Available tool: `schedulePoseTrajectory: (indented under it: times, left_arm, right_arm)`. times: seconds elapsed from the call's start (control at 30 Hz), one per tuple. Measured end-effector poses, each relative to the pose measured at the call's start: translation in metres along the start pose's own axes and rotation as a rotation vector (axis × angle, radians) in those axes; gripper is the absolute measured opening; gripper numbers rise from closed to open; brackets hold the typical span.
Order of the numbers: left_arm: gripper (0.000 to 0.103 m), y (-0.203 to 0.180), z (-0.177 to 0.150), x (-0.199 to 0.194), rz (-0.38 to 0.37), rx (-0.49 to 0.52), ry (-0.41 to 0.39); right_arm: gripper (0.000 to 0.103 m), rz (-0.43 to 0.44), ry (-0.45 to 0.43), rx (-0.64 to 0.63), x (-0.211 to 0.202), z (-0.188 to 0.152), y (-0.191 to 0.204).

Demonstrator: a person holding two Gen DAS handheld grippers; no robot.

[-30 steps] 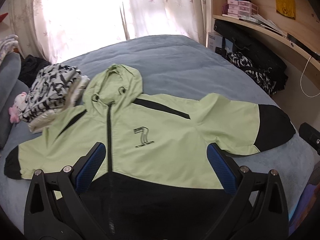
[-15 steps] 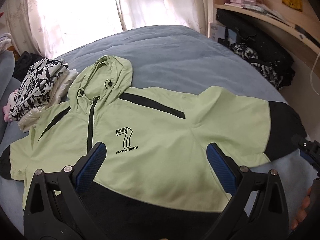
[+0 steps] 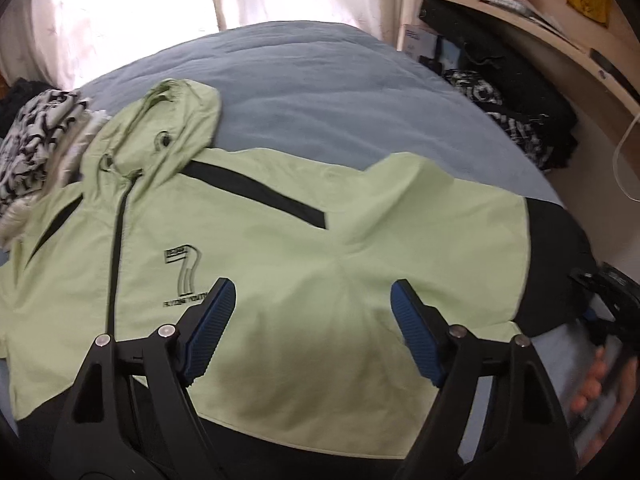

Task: Fold large clothes
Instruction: 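Reach the right tool to the black sleeve cuff and grasp it, then fold the held sleeve across the jacket front with the right tool, release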

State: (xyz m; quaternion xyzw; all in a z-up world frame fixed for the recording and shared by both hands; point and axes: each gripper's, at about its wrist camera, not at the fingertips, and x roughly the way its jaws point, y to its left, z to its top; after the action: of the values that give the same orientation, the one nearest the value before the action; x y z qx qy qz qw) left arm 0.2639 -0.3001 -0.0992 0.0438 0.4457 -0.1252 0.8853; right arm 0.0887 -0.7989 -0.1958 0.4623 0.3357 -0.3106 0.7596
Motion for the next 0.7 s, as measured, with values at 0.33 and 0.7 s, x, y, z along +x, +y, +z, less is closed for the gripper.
schedulePoseTrajectory:
  times: [0.33, 0.7]
  left_arm:
    - [0.077, 0.026, -0.009, -0.032, 0.006, -0.003, -0.044]
    - [0.077, 0.132, -0.027, -0.102, 0.083, -0.190, -0.155]
  right_arm:
    - [0.005, 0.198, -0.196, -0.180, -0.069, 0.003, 0.067]
    - [0.005, 0.467, -0.093, -0.911, -0.101, -0.166, 0.306]
